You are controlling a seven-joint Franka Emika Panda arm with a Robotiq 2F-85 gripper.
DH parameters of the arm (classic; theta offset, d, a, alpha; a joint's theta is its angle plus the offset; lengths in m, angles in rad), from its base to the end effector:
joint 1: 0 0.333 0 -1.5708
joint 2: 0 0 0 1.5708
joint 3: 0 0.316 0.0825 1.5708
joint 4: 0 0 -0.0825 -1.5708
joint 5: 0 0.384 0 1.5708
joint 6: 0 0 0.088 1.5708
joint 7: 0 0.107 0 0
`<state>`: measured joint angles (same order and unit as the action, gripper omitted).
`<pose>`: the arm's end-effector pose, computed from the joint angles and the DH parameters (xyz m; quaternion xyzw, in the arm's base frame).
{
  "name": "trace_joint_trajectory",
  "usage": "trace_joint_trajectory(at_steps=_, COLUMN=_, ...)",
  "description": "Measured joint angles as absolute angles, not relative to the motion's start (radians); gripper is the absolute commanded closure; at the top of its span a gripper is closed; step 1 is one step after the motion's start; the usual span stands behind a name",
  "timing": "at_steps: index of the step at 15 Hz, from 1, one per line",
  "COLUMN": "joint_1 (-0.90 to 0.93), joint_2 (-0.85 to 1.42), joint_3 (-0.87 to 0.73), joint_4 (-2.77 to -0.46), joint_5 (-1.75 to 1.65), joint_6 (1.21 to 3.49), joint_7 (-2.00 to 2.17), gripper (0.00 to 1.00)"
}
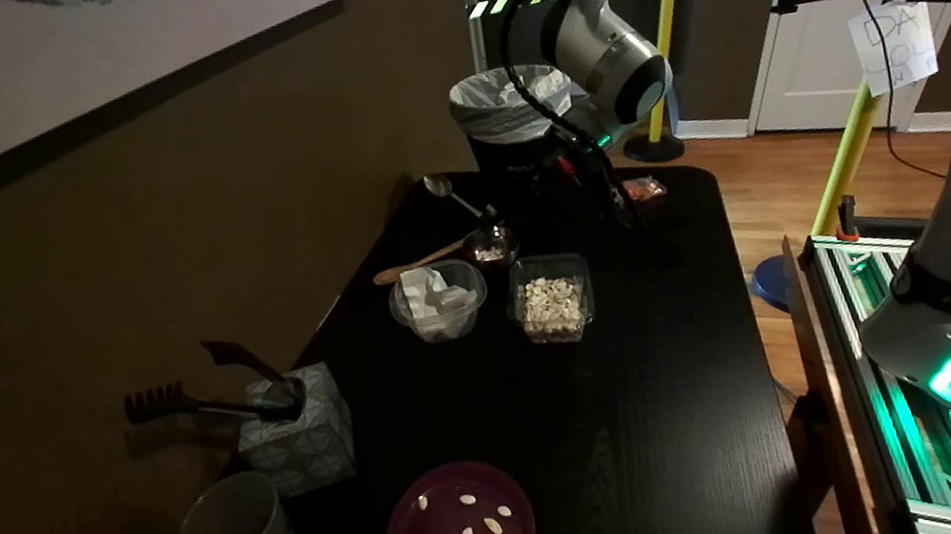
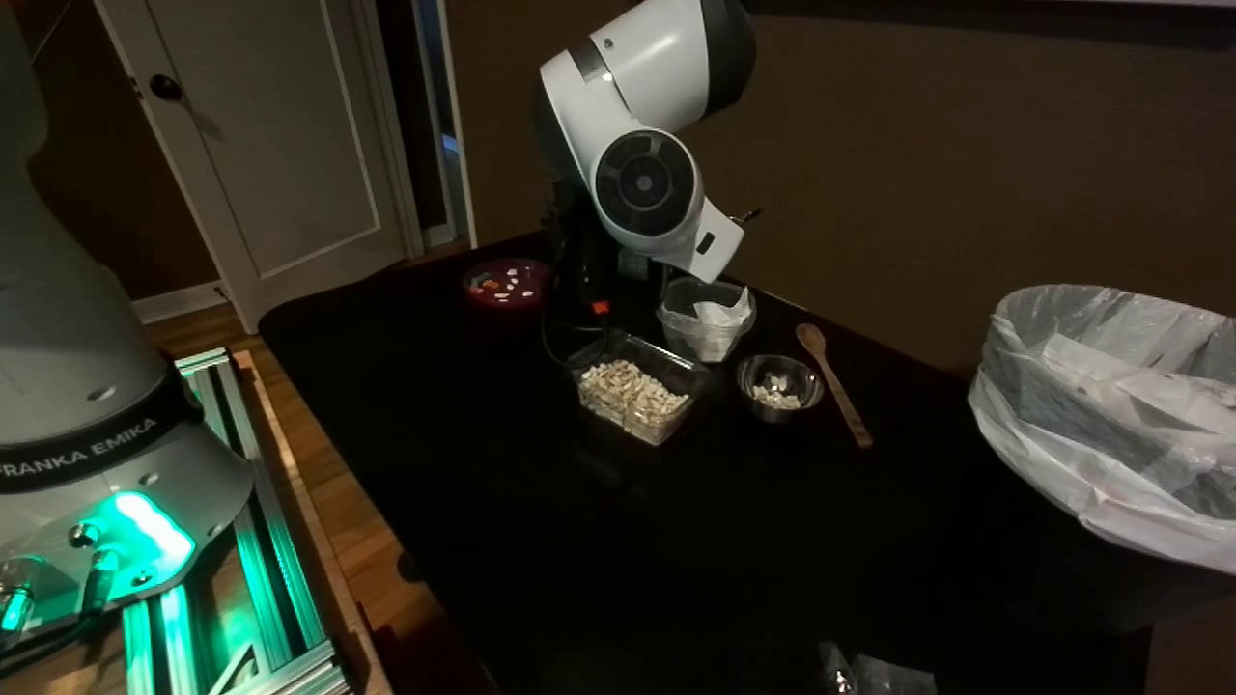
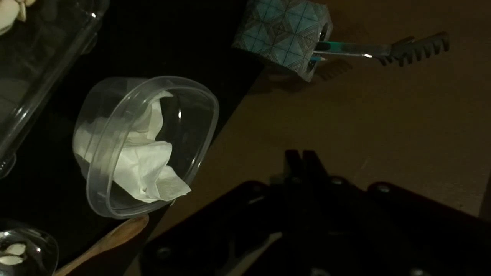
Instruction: Remove the silver spoon from the lunchbox and put it in the other lunchbox in the front
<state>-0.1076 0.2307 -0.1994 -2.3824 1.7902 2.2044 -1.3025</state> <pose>0.4782 -0.1193 0.2203 -0.8268 0.2107 -0.2879 0.4348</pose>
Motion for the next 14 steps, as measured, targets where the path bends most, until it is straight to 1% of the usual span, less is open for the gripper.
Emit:
trace_joint_trajectory(at_steps=3, joint_1=-0.083, joint_2=0.23, joint_3=-0.166, joint_4=-2.368, joint_5=1.936, joint_6=2.309, joint_7=-1.421, gripper=0.99)
trace_joint_trajectory(at_steps=8, joint_1=0.054, joint_2=0.251, joint_3=-0.088, joint_4=-2.303, joint_5=2.227, joint_6=2.603, joint_7=-1.728, gripper=0.99)
trace_joint_trajectory(at_steps=13, joint_1=0.17, joint_2=0.324, joint_3=-0.08, joint_4=-2.164, joint_5=2.345, joint_6=2.954, joint_7=-1.849, gripper=0.99)
trace_joint_trajectory(at_steps=14, joint_1=0.178, joint_2=0.337, joint_3=-0.082, joint_4=-2.138, joint_5=2.346, joint_6=2.996, joint_7=-1.85, gripper=0.95)
